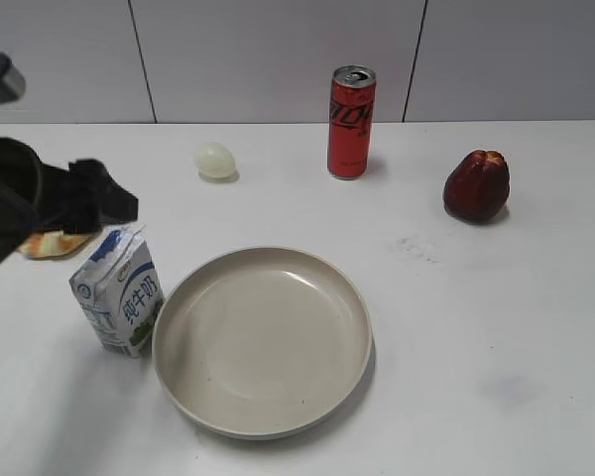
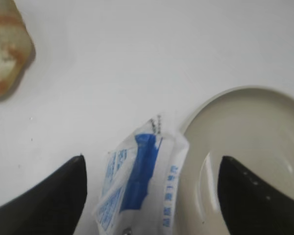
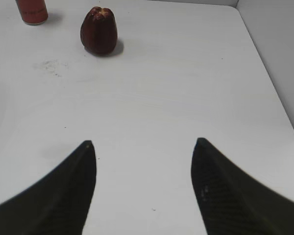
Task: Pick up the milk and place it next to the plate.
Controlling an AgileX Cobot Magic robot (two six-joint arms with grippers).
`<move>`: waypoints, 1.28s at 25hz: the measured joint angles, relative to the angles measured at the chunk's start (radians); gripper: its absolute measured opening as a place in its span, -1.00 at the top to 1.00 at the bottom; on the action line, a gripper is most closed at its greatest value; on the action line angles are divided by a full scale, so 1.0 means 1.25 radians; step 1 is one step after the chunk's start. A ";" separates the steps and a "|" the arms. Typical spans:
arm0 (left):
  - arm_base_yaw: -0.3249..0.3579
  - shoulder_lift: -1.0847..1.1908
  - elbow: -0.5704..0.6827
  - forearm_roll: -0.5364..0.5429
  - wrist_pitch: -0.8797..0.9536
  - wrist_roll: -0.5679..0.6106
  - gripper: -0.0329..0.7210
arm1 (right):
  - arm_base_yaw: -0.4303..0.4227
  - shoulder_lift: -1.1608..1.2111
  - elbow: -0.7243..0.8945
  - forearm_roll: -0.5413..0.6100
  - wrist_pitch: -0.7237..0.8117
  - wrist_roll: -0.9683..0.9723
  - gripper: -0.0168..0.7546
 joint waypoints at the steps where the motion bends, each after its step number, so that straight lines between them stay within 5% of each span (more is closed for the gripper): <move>1: 0.002 -0.025 -0.012 0.000 0.015 0.000 -0.76 | 0.000 0.000 0.000 0.000 0.000 0.000 -0.25; 5: 0.031 -0.129 -0.090 0.029 0.142 0.000 -0.76 | 0.000 0.000 0.000 0.000 0.000 0.000 -0.25; 15: 0.139 -0.314 -0.222 0.311 0.668 0.000 -0.75 | 0.000 0.000 0.000 0.000 0.000 0.000 -0.25; 22: 0.207 -0.530 -0.099 0.320 0.765 0.000 -0.72 | 0.000 0.000 0.000 0.000 0.000 0.000 -0.25; 32: 0.215 -0.933 0.107 0.286 0.773 -0.003 -0.67 | 0.000 0.000 0.000 0.000 0.000 0.000 -0.25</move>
